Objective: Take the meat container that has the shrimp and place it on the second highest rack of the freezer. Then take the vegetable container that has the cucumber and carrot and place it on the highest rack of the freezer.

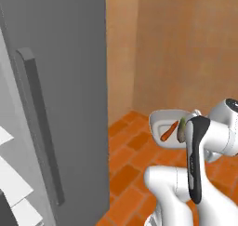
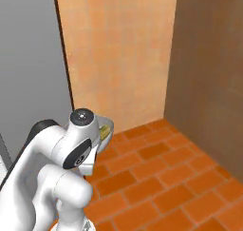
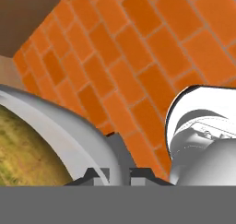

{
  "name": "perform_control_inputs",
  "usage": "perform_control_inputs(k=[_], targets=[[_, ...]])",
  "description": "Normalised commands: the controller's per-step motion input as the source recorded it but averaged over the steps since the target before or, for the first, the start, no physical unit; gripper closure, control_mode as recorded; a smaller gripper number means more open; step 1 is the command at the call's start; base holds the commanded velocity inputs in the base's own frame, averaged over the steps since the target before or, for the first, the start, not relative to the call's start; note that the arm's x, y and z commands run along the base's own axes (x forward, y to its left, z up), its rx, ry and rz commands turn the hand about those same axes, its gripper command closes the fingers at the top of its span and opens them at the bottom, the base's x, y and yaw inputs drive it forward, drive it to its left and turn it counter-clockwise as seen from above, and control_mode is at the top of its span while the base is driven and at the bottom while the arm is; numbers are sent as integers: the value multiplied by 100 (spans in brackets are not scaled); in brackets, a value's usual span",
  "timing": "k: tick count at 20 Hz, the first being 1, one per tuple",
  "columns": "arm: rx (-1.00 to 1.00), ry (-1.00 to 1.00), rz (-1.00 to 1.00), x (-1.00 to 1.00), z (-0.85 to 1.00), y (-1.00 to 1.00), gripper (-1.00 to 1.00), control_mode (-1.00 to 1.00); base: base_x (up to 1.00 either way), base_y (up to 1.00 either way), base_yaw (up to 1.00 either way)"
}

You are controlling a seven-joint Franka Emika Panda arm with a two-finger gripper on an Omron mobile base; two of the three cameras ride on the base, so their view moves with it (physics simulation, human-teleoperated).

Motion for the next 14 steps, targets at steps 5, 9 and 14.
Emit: perform_control_inputs(k=[5,9,14], targets=[[0,0,0,0,0,0,100,100,-15,34,89],[0,0,0,0,0,0,100,100,-8,10,92],[0,0,0,0,0,0,100,100,1,0,89]])
